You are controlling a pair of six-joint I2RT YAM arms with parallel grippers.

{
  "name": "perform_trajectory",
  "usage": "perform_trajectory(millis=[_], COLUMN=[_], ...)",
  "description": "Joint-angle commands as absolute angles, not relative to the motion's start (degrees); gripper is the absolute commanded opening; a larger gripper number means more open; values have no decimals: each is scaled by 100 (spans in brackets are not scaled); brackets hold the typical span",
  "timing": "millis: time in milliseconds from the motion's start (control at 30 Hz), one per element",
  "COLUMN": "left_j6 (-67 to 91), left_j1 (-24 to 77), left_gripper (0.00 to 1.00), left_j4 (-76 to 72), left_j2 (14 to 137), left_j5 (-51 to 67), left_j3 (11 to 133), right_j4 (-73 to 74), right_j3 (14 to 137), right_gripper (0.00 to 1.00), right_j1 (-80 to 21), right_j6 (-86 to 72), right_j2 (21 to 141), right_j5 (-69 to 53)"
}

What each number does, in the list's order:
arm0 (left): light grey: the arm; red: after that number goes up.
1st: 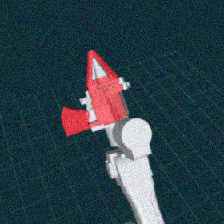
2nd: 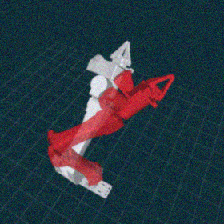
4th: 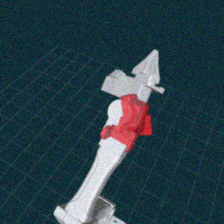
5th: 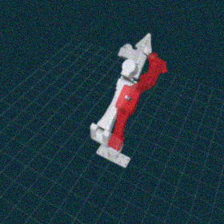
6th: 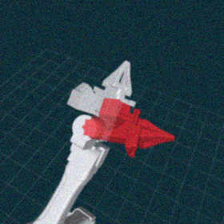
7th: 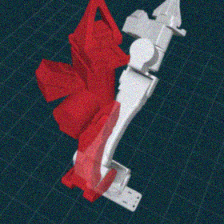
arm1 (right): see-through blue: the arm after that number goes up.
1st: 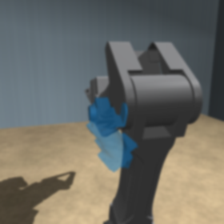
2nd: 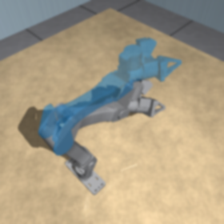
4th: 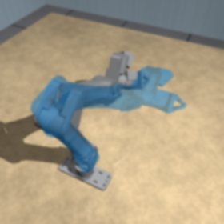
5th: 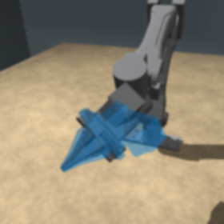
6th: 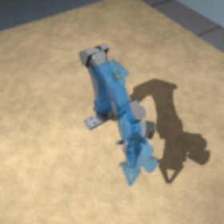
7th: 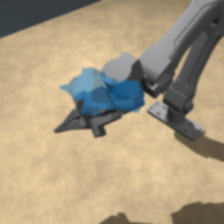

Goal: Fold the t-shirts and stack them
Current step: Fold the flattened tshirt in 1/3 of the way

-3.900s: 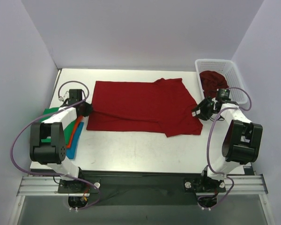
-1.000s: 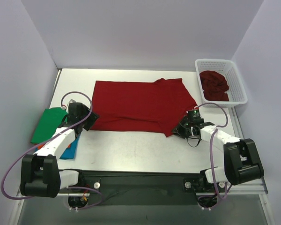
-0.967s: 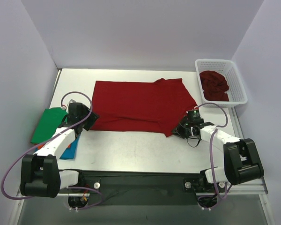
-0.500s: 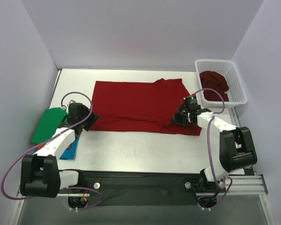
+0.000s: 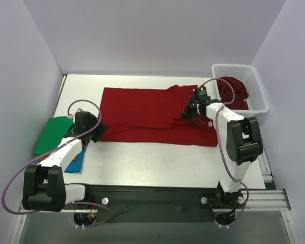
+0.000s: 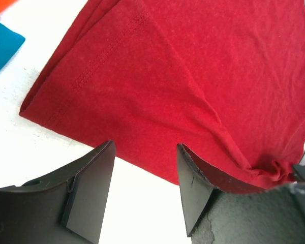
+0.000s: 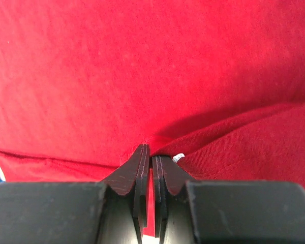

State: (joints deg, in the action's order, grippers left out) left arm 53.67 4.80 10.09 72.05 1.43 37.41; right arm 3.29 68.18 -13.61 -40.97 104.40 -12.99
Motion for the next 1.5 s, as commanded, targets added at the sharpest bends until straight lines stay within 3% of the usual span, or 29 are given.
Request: perform_trajectory(millis=[0, 233, 533, 633, 667, 767, 1133, 1467], left_j6=[5273, 5291, 5273, 5265, 5265, 5256, 5256, 5273], left_j1=[510, 510, 510, 510, 510, 510, 527, 554], left_gripper=[62, 62, 62, 62, 62, 62, 62, 62], left_j4=[958, 896, 879, 896, 896, 905, 949, 923], left_j2=[7277, 7392, 7418, 7427, 7427, 7400, 7286, 7304], left_j5=[202, 246, 237, 229, 237, 229, 185, 193], left_j3=[3814, 3779, 3788, 3779, 3779, 3771, 3735, 3753], right_j4=[501, 132, -299, -176, -176, -80, 519, 703], right_j3=[7233, 7190, 7330, 7514, 7549, 7593, 6875, 6820], right_gripper=[2, 4, 18, 27, 37, 53, 53, 52], right_j1=[-1406, -1415, -1503, -1512, -1520, -1529, -555, -9], right_j6=[-3823, -3560, -2927, -2716, -2672, -2470, -3014, -3348], right_j2=[10564, 10617, 10837, 11056, 11074, 11039, 9872, 10107], right_j5=[-1082, -818, -984, -1116, -1142, -1143, -817, -958])
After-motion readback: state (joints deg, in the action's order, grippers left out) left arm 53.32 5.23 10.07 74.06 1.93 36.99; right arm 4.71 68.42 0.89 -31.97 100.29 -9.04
